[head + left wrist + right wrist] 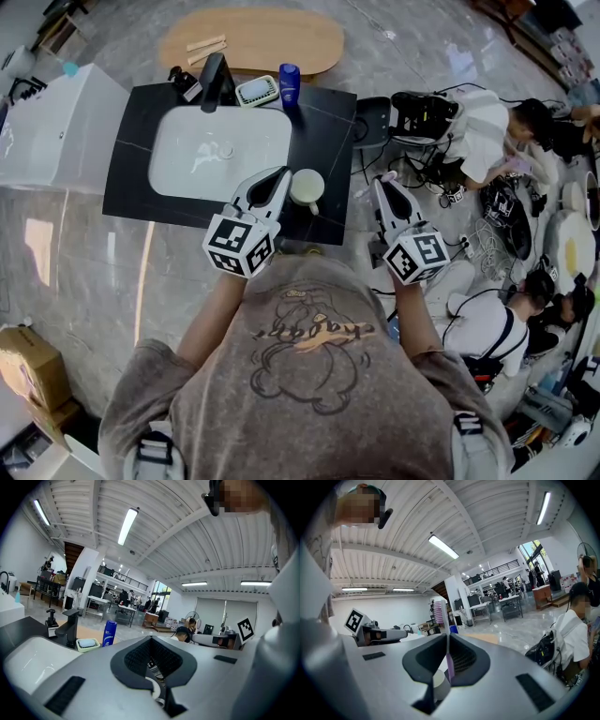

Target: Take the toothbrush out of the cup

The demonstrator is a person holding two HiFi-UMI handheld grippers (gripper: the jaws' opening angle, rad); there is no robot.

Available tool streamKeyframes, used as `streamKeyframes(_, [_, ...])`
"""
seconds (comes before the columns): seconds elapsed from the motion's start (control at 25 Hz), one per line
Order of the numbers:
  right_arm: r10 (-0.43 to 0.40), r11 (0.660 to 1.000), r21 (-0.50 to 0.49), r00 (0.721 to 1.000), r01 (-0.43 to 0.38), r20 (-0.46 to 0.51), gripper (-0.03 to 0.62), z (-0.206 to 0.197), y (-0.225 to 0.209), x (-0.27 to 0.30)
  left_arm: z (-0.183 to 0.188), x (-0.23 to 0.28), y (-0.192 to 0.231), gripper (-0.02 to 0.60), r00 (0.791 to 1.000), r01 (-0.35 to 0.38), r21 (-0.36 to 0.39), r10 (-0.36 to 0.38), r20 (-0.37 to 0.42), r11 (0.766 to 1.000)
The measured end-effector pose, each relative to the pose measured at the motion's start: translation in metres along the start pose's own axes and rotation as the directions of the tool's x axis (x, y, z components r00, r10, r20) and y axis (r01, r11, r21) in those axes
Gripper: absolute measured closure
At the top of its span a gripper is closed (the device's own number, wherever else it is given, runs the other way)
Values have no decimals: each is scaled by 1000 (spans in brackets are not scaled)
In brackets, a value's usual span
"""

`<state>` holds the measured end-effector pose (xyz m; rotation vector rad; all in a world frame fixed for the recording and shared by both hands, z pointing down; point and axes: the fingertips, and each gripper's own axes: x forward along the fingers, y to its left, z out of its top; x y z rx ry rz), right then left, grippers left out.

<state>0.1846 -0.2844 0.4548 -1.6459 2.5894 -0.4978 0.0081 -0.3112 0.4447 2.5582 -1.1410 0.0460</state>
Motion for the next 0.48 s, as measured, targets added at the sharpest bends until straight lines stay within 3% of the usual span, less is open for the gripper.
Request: streamKeyframes(0.48, [50, 998, -23, 998, -51, -35, 572, 1, 0, 10, -2, 7, -2, 561, 1000, 18, -14, -18, 0, 1000])
